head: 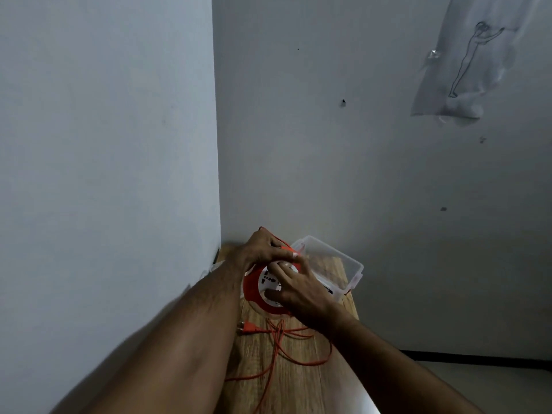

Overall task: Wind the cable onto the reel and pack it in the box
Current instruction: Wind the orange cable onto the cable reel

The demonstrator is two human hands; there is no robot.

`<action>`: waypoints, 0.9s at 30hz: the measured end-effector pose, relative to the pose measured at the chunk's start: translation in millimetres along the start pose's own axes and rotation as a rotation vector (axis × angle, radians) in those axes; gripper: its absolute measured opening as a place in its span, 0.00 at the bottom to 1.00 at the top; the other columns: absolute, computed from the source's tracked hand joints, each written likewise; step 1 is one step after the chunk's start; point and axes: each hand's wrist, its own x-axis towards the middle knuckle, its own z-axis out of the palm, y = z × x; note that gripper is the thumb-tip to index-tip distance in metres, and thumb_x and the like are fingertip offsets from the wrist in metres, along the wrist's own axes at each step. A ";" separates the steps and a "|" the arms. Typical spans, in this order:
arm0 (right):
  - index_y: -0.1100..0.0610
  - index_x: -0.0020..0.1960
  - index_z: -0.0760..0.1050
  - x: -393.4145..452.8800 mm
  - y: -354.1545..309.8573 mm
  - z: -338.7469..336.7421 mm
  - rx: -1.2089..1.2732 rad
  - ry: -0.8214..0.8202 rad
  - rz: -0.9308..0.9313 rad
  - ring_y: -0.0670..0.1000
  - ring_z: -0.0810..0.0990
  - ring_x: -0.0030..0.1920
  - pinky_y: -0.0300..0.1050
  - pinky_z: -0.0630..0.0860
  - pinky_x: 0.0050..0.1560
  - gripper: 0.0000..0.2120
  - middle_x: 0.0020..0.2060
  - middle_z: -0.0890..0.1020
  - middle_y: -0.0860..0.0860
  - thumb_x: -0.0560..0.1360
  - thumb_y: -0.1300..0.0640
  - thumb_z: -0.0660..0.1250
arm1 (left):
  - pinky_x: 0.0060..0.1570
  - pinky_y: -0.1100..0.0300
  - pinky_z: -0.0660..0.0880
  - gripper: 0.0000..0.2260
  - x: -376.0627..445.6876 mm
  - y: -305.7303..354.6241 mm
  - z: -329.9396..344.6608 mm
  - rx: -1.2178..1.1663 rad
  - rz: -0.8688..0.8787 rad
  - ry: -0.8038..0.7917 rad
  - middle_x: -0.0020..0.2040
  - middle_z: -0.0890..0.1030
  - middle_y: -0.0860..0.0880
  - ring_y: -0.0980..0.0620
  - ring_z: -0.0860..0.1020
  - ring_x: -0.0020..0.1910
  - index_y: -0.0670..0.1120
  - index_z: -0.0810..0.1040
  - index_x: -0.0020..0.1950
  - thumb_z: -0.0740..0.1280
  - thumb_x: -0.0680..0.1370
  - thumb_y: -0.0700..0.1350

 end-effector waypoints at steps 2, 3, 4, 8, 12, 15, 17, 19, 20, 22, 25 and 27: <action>0.48 0.64 0.76 -0.1 0.1 0.7 -0.003 0.048 -0.016 0.61 0.69 0.68 0.71 0.63 0.68 0.25 0.65 0.68 0.58 0.69 0.50 0.79 | 0.35 0.65 0.78 0.13 -0.3 -1.5 2.0 0.001 0.005 0.000 0.37 0.87 0.57 0.57 0.86 0.36 0.53 0.89 0.45 0.79 0.70 0.60; 0.49 0.63 0.76 0.4 0.2 1.3 0.002 0.068 -0.014 0.60 0.70 0.67 0.71 0.65 0.67 0.24 0.64 0.69 0.58 0.69 0.50 0.79 | 0.37 0.64 0.79 0.12 -0.1 -1.9 3.3 0.000 0.012 -0.002 0.37 0.87 0.57 0.57 0.86 0.36 0.53 0.89 0.44 0.79 0.70 0.60; 0.49 0.63 0.77 1.5 0.0 1.8 0.007 0.080 -0.003 0.60 0.71 0.66 0.70 0.67 0.66 0.24 0.64 0.69 0.58 0.69 0.49 0.79 | 0.38 0.62 0.80 0.12 0.9 -2.2 4.4 -0.003 0.017 -0.003 0.37 0.88 0.55 0.56 0.87 0.36 0.51 0.89 0.44 0.80 0.70 0.59; 0.50 0.65 0.78 4.4 -1.4 -0.7 0.077 0.064 0.163 0.59 0.75 0.64 0.63 0.73 0.66 0.25 0.63 0.76 0.58 0.70 0.42 0.73 | 0.35 0.61 0.78 0.17 2.0 -2.3 6.1 -0.020 0.013 0.056 0.35 0.87 0.48 0.55 0.84 0.31 0.46 0.88 0.39 0.81 0.67 0.60; 0.54 0.65 0.78 10.5 -7.5 -7.6 0.411 0.163 0.532 0.56 0.84 0.55 0.52 0.82 0.56 0.26 0.58 0.84 0.55 0.70 0.44 0.72 | 0.42 0.60 0.82 0.17 2.9 -1.5 5.5 -0.101 0.005 0.109 0.39 0.88 0.54 0.55 0.87 0.39 0.51 0.90 0.47 0.82 0.66 0.61; 0.53 0.62 0.77 17.9 -21.7 -7.2 0.569 0.229 0.791 0.52 0.84 0.51 0.47 0.82 0.54 0.23 0.54 0.85 0.51 0.71 0.45 0.74 | 0.37 0.66 0.78 0.18 3.3 5.6 6.6 -0.079 0.015 0.091 0.36 0.86 0.59 0.57 0.85 0.36 0.52 0.89 0.47 0.82 0.65 0.61; 0.51 0.61 0.75 22.3 -33.5 -8.3 0.713 0.336 0.969 0.48 0.83 0.50 0.43 0.81 0.53 0.22 0.52 0.84 0.47 0.71 0.45 0.75 | 0.35 0.66 0.78 0.14 3.6 7.3 8.1 -0.081 0.016 0.068 0.37 0.88 0.56 0.57 0.86 0.34 0.54 0.89 0.42 0.83 0.64 0.61; 0.51 0.61 0.75 26.7 -41.7 -8.9 0.878 0.405 1.161 0.48 0.82 0.52 0.42 0.80 0.53 0.23 0.52 0.83 0.47 0.71 0.45 0.76 | 0.33 0.66 0.79 0.14 3.0 6.5 9.2 -0.060 0.012 0.075 0.37 0.88 0.53 0.57 0.86 0.33 0.52 0.89 0.39 0.82 0.64 0.61; 0.53 0.61 0.75 29.2 -43.8 -8.3 0.951 0.428 1.272 0.50 0.82 0.53 0.43 0.80 0.52 0.24 0.53 0.83 0.48 0.70 0.45 0.76 | 0.32 0.67 0.79 0.16 2.8 5.3 10.2 -0.048 0.007 0.081 0.37 0.88 0.52 0.57 0.85 0.32 0.50 0.89 0.40 0.82 0.65 0.61; 0.57 0.61 0.75 34.6 -48.2 -6.7 1.064 0.428 1.481 0.54 0.83 0.54 0.47 0.81 0.50 0.28 0.54 0.83 0.53 0.69 0.44 0.78 | 0.31 0.67 0.78 0.17 1.7 3.7 13.4 -0.031 0.004 0.081 0.37 0.88 0.52 0.57 0.85 0.32 0.48 0.89 0.42 0.82 0.65 0.60; 0.60 0.65 0.74 42.4 -55.3 -4.5 1.318 0.470 1.685 0.58 0.84 0.56 0.52 0.83 0.53 0.31 0.57 0.83 0.56 0.69 0.47 0.80 | 0.36 0.61 0.82 0.19 0.2 2.7 14.6 -0.006 -0.004 0.052 0.39 0.88 0.49 0.53 0.86 0.34 0.45 0.90 0.45 0.82 0.66 0.59; 0.60 0.67 0.74 46.1 -56.1 -5.4 1.460 0.511 1.783 0.60 0.83 0.58 0.55 0.83 0.56 0.29 0.59 0.82 0.57 0.71 0.49 0.78 | 0.38 0.57 0.84 0.19 -2.3 1.5 13.5 0.006 -0.012 0.026 0.39 0.88 0.49 0.50 0.87 0.34 0.45 0.89 0.45 0.82 0.66 0.60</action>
